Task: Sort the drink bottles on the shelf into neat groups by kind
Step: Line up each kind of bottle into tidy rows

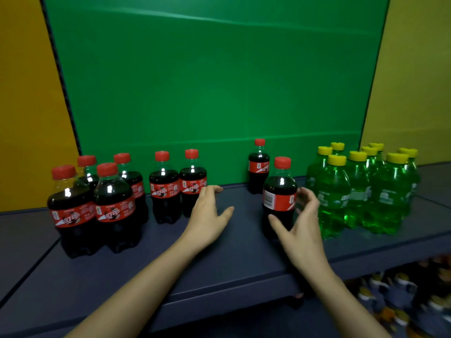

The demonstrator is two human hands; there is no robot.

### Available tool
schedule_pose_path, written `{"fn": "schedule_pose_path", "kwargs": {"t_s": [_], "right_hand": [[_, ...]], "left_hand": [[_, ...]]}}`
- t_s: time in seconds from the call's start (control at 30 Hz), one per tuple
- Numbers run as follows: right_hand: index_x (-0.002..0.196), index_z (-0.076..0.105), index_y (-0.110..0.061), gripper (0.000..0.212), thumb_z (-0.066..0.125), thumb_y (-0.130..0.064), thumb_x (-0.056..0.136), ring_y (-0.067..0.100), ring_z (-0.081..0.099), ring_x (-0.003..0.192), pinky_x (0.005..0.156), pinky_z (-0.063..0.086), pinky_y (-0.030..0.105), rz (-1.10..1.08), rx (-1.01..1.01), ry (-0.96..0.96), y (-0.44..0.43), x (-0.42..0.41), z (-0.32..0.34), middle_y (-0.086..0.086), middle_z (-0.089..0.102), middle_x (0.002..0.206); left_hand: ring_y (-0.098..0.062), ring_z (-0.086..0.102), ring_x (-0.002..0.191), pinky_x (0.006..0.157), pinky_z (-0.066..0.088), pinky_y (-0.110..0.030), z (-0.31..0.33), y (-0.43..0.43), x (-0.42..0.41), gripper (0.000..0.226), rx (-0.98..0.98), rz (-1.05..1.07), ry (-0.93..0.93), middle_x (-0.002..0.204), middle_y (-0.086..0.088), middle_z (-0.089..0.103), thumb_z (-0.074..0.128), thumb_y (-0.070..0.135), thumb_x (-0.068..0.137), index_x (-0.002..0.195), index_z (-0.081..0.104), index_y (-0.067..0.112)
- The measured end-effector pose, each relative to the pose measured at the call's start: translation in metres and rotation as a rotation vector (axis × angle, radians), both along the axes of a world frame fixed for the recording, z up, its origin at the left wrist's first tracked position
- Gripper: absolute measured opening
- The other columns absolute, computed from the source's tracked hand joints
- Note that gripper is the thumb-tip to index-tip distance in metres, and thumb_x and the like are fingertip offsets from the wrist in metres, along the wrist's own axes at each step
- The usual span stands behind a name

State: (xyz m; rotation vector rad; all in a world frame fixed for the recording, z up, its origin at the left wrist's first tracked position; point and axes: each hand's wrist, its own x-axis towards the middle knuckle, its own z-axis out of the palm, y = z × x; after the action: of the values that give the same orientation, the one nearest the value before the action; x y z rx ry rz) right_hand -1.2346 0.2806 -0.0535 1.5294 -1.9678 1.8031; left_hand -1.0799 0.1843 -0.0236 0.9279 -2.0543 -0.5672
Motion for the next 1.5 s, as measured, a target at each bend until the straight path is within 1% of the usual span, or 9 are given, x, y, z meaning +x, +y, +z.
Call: {"fn": "schedule_pose_path", "kwargs": {"t_s": [0.1,0.3,0.43,0.53,0.67,0.87,1.1,1.3,1.5], "right_hand": [[0.141,0.018,-0.013,0.086,0.074,-0.015,0.076,0.017,0.046,0.121,0.095,0.032,0.022,0.152,0.153,-0.123,-0.008,-0.009,0.006,0.002,0.046,0.134],[0.127,0.034,-0.01,0.076,0.08,-0.024,0.069,0.019,0.049,0.115,0.087,0.035,0.021,0.06,0.172,-0.127,-0.022,-0.021,0.006,0.008,0.049,0.127],[0.133,0.026,-0.009,0.079,0.076,-0.027,0.074,0.018,0.044,0.12,0.095,0.035,0.022,0.066,0.178,-0.182,-0.025,-0.028,0.002,0.007,0.044,0.133],[0.137,0.019,-0.013,0.082,0.073,-0.027,0.077,0.013,0.044,0.116,0.091,0.033,0.019,0.096,0.183,-0.22,-0.026,-0.028,0.003,0.001,0.044,0.131],[0.139,0.016,-0.016,0.078,0.068,-0.021,0.08,0.01,0.043,0.107,0.084,0.032,0.018,0.106,0.22,-0.234,-0.027,-0.027,0.003,-0.005,0.044,0.121],[0.138,0.019,-0.017,0.074,0.063,-0.014,0.078,0.018,0.05,0.11,0.09,0.042,0.028,0.101,0.223,-0.242,-0.029,-0.033,0.0,0.001,0.051,0.123],[0.136,0.023,-0.015,0.075,0.071,-0.02,0.079,0.016,0.046,0.119,0.097,0.037,0.026,0.13,0.209,-0.198,-0.028,-0.034,-0.001,0.001,0.048,0.129],[0.128,0.035,-0.021,0.065,0.072,-0.018,0.075,0.02,0.054,0.113,0.098,0.043,0.039,0.183,0.221,-0.256,-0.025,-0.036,-0.001,0.003,0.057,0.121],[0.127,0.038,-0.016,0.067,0.075,-0.032,0.073,0.019,0.051,0.114,0.088,0.041,0.028,0.24,0.289,-0.116,-0.02,-0.026,0.001,0.003,0.056,0.121]], "left_hand": [[-0.018,0.046,0.114,0.096,0.038,-0.026,-0.001,-0.015,-0.023,0.045,0.088,0.011,0.003,0.126,-0.007,0.043,0.061,0.019,0.087,0.125,0.042,0.006],[-0.028,0.044,0.121,0.102,0.036,-0.036,-0.01,-0.054,-0.074,0.052,0.166,0.066,-0.06,0.135,-0.013,0.042,0.06,0.023,0.087,0.13,0.037,0.003],[-0.031,0.039,0.128,0.104,0.034,-0.037,-0.014,-0.072,-0.106,0.066,0.195,0.06,-0.073,0.141,-0.016,0.037,0.061,0.029,0.087,0.136,0.029,0.0],[-0.031,0.039,0.128,0.102,0.034,-0.037,-0.016,-0.084,-0.125,0.072,0.22,0.052,-0.05,0.14,-0.018,0.038,0.065,0.033,0.083,0.135,0.028,-0.002],[-0.032,0.048,0.119,0.096,0.041,-0.04,-0.016,-0.101,-0.141,0.068,0.263,0.003,0.04,0.131,-0.019,0.048,0.071,0.027,0.077,0.127,0.033,0.0],[-0.032,0.052,0.112,0.09,0.041,-0.038,-0.012,-0.108,-0.166,0.05,0.285,-0.03,0.206,0.124,-0.02,0.053,0.063,0.014,0.083,0.122,0.036,-0.001],[-0.03,0.054,0.11,0.085,0.041,-0.032,-0.012,-0.097,-0.145,0.057,0.249,0.005,0.142,0.122,-0.017,0.055,0.072,0.018,0.077,0.119,0.038,0.001],[-0.025,0.055,0.109,0.092,0.045,-0.035,-0.01,-0.072,-0.101,0.068,0.263,0.082,0.094,0.116,-0.009,0.059,0.084,0.026,0.062,0.115,0.046,0.006],[-0.024,0.054,0.111,0.096,0.045,-0.04,-0.011,-0.029,-0.038,0.075,0.171,0.194,0.02,0.118,-0.008,0.056,0.084,0.038,0.058,0.116,0.048,0.008]]}}
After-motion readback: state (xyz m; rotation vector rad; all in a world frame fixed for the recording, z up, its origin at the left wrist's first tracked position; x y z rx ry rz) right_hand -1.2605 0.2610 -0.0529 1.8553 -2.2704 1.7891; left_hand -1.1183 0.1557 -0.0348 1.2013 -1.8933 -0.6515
